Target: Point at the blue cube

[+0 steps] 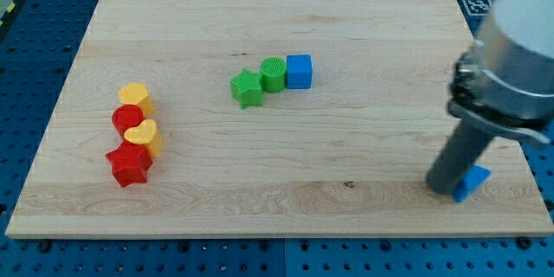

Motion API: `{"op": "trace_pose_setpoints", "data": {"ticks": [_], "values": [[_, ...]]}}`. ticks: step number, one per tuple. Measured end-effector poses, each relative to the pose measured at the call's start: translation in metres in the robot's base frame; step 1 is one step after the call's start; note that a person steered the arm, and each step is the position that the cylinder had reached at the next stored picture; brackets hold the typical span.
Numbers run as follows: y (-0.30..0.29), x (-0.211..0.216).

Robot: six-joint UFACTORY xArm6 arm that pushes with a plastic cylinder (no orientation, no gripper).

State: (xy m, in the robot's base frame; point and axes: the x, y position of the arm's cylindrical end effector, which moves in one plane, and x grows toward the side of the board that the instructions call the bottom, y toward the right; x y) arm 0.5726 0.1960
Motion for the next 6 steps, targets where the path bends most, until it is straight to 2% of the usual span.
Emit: {"op": "trace_pose_setpoints", "data": {"ticks": [1,2,3,5,6], "values": [[0.047,0.000],[0.032,0.000],[-0.014,-0.018],[0.016,-0.149],[-0.034,-0.196]]}}
